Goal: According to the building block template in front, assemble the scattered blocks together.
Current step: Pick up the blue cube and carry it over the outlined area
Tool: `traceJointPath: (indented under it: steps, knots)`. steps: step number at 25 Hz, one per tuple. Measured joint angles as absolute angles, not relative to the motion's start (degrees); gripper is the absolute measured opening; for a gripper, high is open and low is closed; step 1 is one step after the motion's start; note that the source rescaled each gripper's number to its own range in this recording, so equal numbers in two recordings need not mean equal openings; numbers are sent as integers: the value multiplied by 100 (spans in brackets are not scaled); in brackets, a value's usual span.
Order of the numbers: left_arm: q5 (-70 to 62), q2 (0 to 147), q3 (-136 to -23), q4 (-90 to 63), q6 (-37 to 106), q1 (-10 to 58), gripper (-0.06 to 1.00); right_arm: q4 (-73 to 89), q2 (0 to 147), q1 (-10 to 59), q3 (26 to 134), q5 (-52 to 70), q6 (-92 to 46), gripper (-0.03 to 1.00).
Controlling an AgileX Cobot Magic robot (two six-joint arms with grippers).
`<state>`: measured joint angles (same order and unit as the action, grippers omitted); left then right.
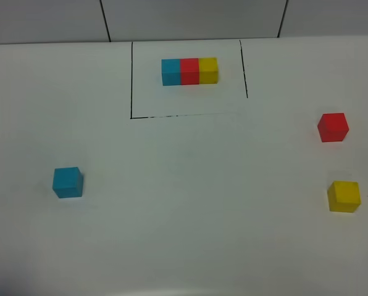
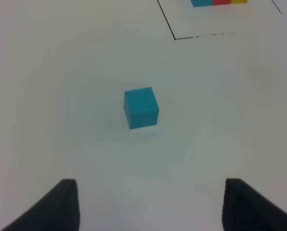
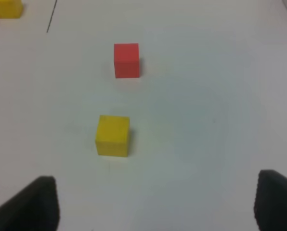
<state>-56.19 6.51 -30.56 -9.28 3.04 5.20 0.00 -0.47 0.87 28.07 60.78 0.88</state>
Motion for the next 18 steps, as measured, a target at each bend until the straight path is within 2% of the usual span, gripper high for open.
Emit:
traceJointPath:
  steps: [4,11,18]
  knots:
    - [-5278,1642,-3251,-933,552,520,43,0,-47,87,2807,6078,88,67]
    - [-4750,3698,-3761,-975,711,520,52,0,-47,87,2807,6078,88,67]
    - [-4615,5904,-4421,-1185,706,520,53,0,-47,87,2807,6078,88,67]
